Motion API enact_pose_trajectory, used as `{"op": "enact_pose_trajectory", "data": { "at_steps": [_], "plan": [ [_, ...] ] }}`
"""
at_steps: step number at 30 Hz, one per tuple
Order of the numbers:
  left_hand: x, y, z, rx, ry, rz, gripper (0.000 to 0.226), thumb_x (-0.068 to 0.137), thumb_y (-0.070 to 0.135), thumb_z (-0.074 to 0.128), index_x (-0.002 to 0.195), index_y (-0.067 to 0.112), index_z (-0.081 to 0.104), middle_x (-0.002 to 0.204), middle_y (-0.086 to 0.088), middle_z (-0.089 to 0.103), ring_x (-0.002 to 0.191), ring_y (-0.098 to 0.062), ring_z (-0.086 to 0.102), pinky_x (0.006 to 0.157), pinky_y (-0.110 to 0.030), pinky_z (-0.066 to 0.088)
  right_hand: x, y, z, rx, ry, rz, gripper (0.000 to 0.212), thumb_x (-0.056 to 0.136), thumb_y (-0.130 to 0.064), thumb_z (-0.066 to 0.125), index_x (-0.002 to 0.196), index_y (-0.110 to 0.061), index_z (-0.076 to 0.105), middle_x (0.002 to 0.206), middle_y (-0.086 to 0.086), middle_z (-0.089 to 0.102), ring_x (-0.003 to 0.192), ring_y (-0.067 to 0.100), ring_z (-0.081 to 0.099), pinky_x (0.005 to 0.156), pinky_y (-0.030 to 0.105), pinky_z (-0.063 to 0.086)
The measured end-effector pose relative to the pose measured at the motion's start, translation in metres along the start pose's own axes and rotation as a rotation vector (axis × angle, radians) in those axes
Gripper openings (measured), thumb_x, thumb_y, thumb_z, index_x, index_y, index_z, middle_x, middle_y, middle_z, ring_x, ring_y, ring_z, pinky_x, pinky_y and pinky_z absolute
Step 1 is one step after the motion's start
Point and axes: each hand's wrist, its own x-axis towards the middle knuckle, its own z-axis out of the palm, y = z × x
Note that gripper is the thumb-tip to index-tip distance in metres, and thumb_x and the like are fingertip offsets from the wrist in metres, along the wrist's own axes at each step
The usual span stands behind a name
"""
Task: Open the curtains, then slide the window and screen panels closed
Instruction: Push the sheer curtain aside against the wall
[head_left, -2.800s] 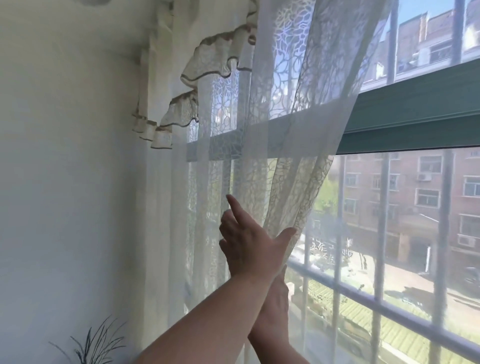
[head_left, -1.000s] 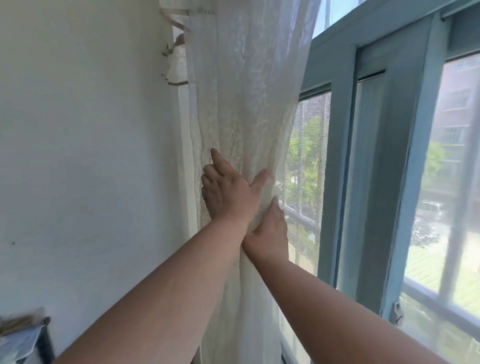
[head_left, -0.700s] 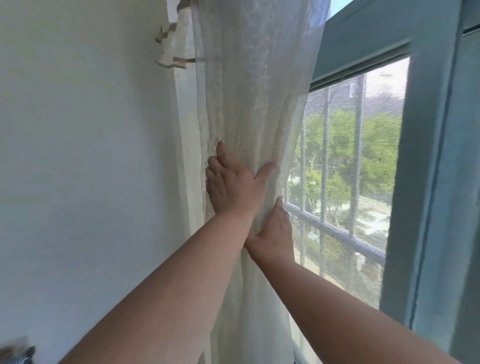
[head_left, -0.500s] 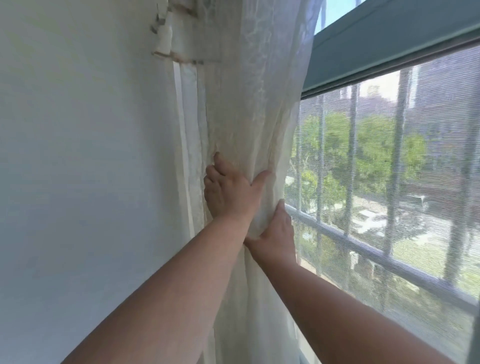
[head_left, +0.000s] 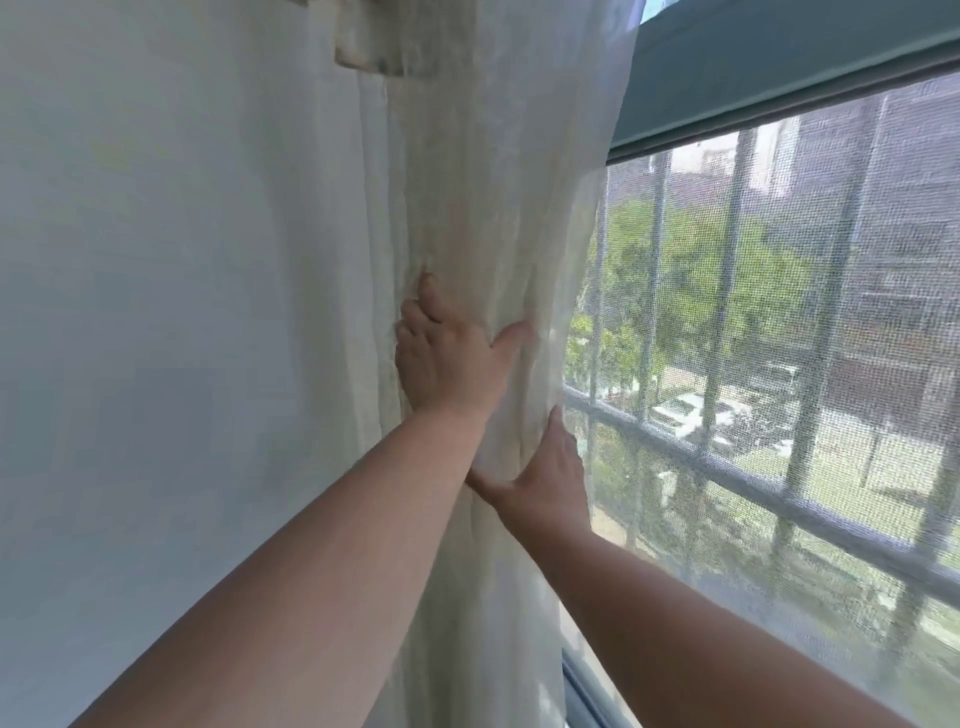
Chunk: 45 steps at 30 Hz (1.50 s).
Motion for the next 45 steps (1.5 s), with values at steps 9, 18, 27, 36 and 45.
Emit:
{"op": "enact_pose_trajectory", "data": {
  "at_steps": [9, 18, 27, 36, 45],
  "plan": [
    [0.069, -0.059, 0.044, 0.091, -0.018, -0.034, 0.122, 0.081, 0.074, 0.079, 0.160, -0.006, 0.034, 0.146, -0.031, 0.056, 0.130, -0.050, 0.059, 0.105, -0.056, 0.047, 0.045, 0.004, 0.041, -0.125, -0.042, -0.015, 0.151, 0.072, -0.080, 0.087, 0.177, -0.019, -0.004, 0.183, 0.006, 0.022, 0.169, 0.028, 0.021, 0.136, 0.048, 0.027],
    [0.114, -0.114, 0.080, 0.184, -0.115, -0.094, 0.110, 0.087, 0.063, 0.083, 0.151, -0.013, 0.036, 0.141, -0.032, 0.063, 0.129, -0.049, 0.064, 0.100, -0.050, 0.052, 0.095, -0.009, 0.086, -0.161, -0.132, 0.037, 0.153, 0.069, -0.084, 0.086, 0.177, -0.019, -0.001, 0.184, 0.005, 0.020, 0.169, 0.029, 0.021, 0.135, 0.052, 0.028],
    [0.096, -0.115, 0.085, 0.028, -0.097, -0.074, 0.106, 0.091, 0.057, 0.081, 0.161, -0.004, 0.030, 0.153, -0.030, 0.058, 0.136, -0.048, 0.059, 0.106, -0.051, 0.045, 0.095, 0.005, 0.084, -0.119, -0.156, 0.083, 0.152, 0.070, -0.082, 0.087, 0.177, -0.018, 0.001, 0.185, 0.005, 0.018, 0.170, 0.030, 0.020, 0.134, 0.050, 0.028],
    [0.044, -0.090, 0.074, -0.066, 0.043, -0.012, 0.126, 0.073, 0.067, 0.087, 0.166, 0.005, 0.028, 0.159, -0.029, 0.042, 0.146, -0.050, 0.040, 0.118, -0.063, 0.031, 0.088, 0.022, 0.050, -0.031, -0.119, 0.084, 0.149, 0.071, -0.078, 0.090, 0.178, -0.019, 0.005, 0.184, 0.004, 0.021, 0.169, 0.028, 0.021, 0.135, 0.049, 0.028],
    [0.003, -0.048, 0.034, -0.109, 0.319, 0.381, 0.118, 0.086, 0.051, 0.087, 0.167, -0.008, 0.025, 0.168, -0.038, 0.028, 0.158, -0.053, 0.027, 0.127, -0.066, 0.024, 0.060, 0.054, -0.003, 0.128, -0.060, 0.069, 0.149, 0.060, -0.088, 0.086, 0.176, -0.023, 0.019, 0.179, 0.001, 0.035, 0.165, 0.024, 0.034, 0.132, 0.051, 0.035]
  ]
}}
